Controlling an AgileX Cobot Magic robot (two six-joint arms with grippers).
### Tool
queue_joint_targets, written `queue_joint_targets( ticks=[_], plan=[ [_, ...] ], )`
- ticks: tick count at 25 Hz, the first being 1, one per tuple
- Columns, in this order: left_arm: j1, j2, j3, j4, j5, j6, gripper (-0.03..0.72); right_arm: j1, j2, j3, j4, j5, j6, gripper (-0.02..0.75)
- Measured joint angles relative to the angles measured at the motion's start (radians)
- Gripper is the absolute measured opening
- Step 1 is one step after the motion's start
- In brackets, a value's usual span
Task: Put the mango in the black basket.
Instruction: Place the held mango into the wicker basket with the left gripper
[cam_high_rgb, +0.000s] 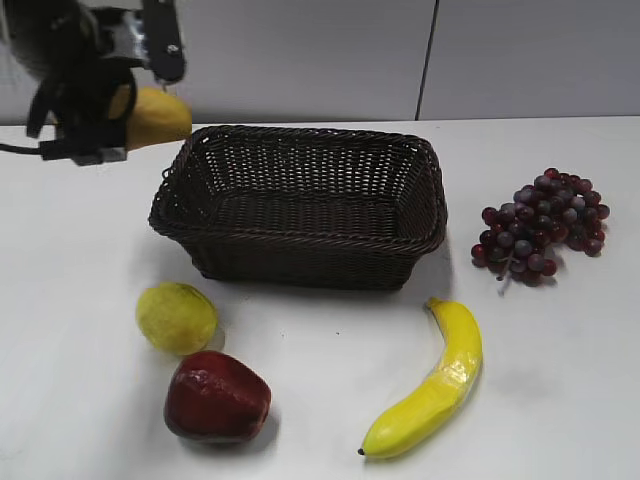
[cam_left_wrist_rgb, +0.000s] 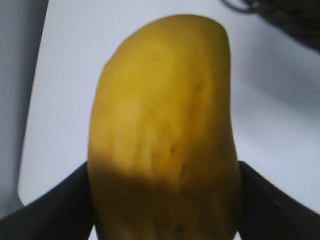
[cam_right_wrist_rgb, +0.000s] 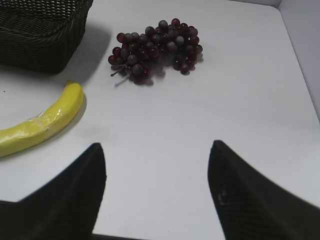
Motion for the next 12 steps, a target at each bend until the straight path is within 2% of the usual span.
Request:
queue_joint_targets(
  ticks=[5,9,12],
  plan=[
    [-0.156,0.025,-0.064,0.09,-0.099,0.037,0.582,0.0,0.0,0.0,0.0,0.0,0.0,0.495],
    [-0.234,0.094,-0.139,0.086,-0.112,0.045,0.582,0.0,0.0,0.0,0.0,0.0,-0.001,0.495],
    [-0.272,0.162,-0.164,0.044,-0.113,0.1,0.582,0.0,0.0,0.0,0.0,0.0,0.0,0.495]
  ],
)
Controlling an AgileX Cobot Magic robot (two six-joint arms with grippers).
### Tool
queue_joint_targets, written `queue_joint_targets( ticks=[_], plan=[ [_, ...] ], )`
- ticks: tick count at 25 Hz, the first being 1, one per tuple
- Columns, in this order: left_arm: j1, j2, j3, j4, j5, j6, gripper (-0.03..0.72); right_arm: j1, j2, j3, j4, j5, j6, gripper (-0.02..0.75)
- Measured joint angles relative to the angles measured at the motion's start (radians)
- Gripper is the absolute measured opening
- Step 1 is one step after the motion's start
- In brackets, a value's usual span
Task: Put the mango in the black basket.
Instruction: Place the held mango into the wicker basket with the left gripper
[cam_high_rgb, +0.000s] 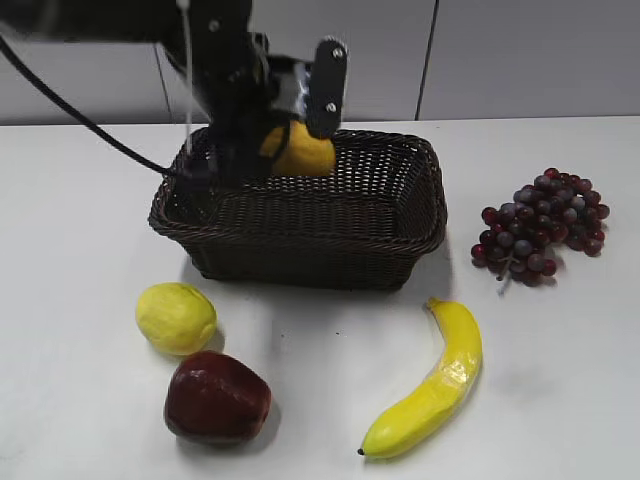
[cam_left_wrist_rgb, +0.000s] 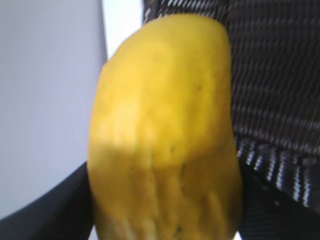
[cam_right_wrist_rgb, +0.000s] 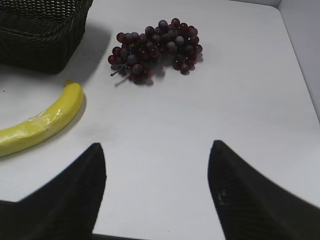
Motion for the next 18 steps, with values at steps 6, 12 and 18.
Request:
queue_joint_targets(
  ticks=[6,12,18],
  plan=[
    [-0.026,0.111,-0.003,-0.109,-0.029,0.034,0.581,0.0,0.0,0.0,0.0,0.0,0.0,0.495],
    [-0.025,0.121,-0.004,-0.162,-0.04,0.037,0.617,0.0,0.0,0.0,0.0,0.0,0.0,0.495],
    [-0.025,0.121,-0.005,-0.179,-0.061,0.036,0.683,0.0,0.0,0.0,0.0,0.0,0.0,0.495]
  ],
)
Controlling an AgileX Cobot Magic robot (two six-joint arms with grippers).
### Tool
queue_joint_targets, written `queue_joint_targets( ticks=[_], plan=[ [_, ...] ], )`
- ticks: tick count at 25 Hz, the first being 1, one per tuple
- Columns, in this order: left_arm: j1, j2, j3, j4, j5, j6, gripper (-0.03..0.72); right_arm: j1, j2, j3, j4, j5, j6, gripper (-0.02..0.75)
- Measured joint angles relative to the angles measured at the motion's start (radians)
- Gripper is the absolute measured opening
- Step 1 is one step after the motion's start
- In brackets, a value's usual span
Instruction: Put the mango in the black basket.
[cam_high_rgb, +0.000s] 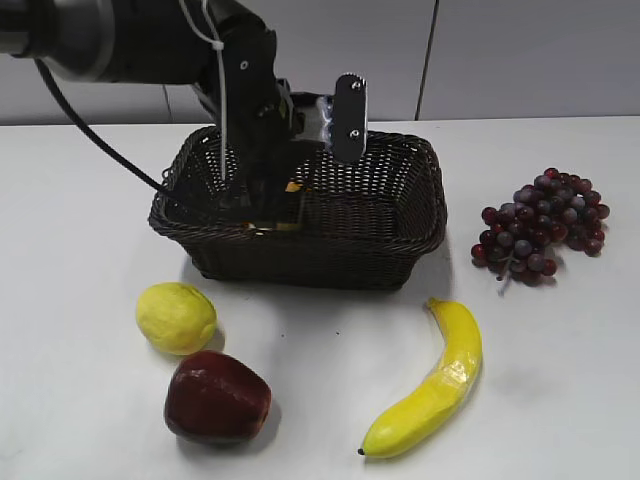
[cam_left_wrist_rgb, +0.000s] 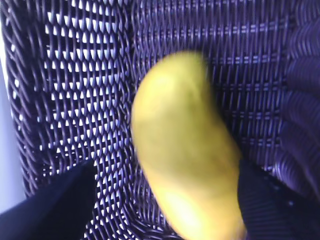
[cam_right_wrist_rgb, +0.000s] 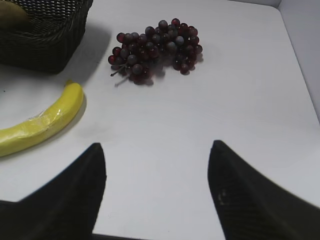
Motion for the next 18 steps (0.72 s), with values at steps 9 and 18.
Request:
queue_joint_targets(
  ticks=[9,18],
  plan=[
    [0.04,-0.113,0.0,0.004,0.041,-0.206,0.638,0.0,0.0,0.0,0.0,0.0,0.0,0.495],
    [0.283,-0.194,-0.001,-0.019,0.42,-0.668,0.599,0.0,0.0,0.0,0.0,0.0,0.0,0.495]
  ],
)
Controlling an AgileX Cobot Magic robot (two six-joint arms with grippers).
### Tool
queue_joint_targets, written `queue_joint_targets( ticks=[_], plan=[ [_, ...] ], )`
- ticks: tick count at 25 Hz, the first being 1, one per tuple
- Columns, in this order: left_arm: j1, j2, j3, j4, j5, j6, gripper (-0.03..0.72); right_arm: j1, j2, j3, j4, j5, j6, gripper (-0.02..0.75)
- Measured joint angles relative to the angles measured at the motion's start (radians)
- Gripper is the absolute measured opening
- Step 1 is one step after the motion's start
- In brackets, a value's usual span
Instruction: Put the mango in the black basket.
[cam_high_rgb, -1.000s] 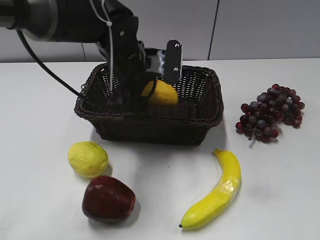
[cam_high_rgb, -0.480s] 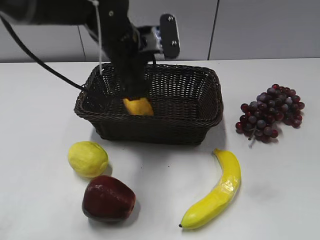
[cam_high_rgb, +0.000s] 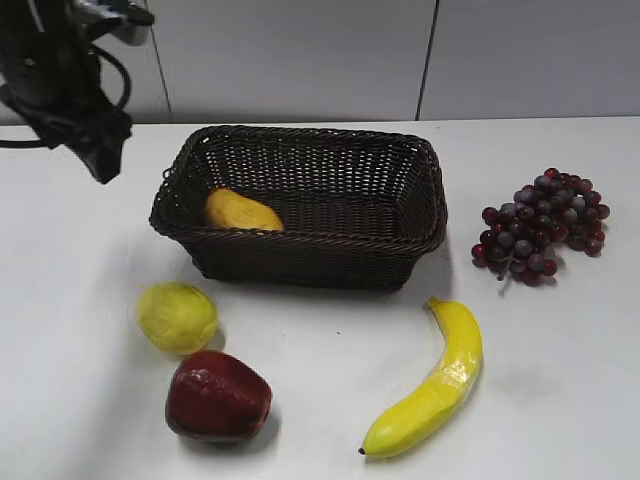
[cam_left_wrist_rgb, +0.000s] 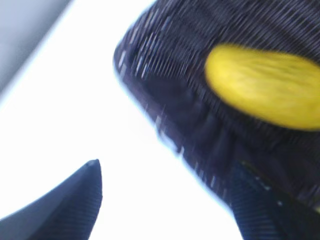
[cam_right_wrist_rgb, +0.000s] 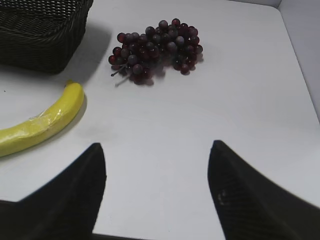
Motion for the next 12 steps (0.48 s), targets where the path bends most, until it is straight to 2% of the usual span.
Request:
queue_joint_targets(
  ticks=[3,8,12],
  plan=[
    [0.095,-0.003,0.0,-0.059,0.084,-0.041,0.595,0.0,0.0,0.0,0.0,-0.001,0.0,0.495],
    [0.259,-0.049,0.036,-0.269,0.098,-0.081,0.592,0.0,0.0,0.0,0.0,-0.001,0.0,0.495],
    [0.308,-0.117,0.118,-0.284,0.098,-0.085,0.593,0.0,0.0,0.0,0.0,-0.001,0.0,0.495]
  ],
)
